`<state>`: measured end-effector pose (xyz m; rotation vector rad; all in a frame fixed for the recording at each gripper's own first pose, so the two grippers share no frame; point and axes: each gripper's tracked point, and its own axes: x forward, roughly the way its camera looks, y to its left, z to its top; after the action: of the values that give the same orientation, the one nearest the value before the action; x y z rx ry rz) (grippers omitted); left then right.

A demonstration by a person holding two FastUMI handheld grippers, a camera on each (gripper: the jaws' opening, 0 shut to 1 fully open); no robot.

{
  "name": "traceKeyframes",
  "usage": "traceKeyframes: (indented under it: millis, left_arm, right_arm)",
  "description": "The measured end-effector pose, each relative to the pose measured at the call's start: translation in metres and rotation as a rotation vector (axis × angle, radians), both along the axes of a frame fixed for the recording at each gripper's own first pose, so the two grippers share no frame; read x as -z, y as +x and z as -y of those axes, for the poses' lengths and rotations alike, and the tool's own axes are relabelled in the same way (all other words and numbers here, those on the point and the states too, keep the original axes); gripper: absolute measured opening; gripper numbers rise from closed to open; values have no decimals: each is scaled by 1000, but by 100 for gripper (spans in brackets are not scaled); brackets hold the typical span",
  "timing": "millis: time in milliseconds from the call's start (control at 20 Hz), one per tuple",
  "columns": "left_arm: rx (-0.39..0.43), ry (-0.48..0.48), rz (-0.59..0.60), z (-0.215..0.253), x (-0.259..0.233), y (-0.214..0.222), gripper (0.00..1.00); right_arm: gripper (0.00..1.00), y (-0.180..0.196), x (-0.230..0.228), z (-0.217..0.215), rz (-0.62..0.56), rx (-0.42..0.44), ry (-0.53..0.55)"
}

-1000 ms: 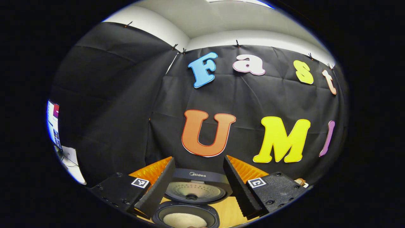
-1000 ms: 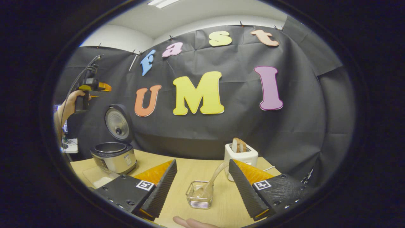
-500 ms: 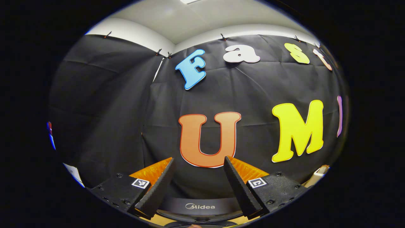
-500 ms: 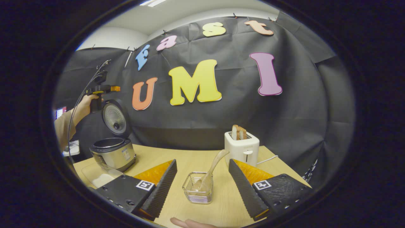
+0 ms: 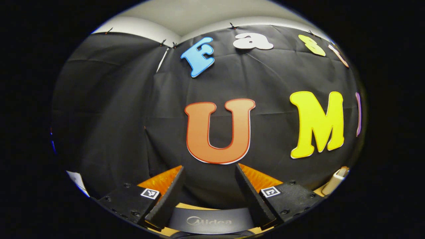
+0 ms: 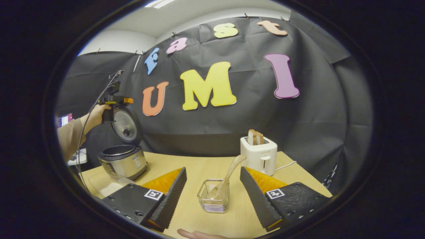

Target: Close the left gripper, press the button to open the rice cooker; take a wooden spoon from the chopstick holder with the right hand, scoop a spoonful of rice and pour it into the rice cooker, then put the wooden spoon back into the chopstick holder.

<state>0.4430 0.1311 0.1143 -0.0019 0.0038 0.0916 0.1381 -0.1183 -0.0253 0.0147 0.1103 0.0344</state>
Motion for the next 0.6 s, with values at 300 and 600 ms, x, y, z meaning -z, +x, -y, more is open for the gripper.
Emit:
traceKeyframes:
  millis: [300, 600]
  left_arm:
    - [-1, 1, -36, 3, 8, -22, 96]
    - [-20, -4, -80, 7, 34, -76, 96]
  right_arm:
    - [92, -13, -1, -9, 14, -18, 2]
    - [92, -35, -2, -25, 18, -46, 25]
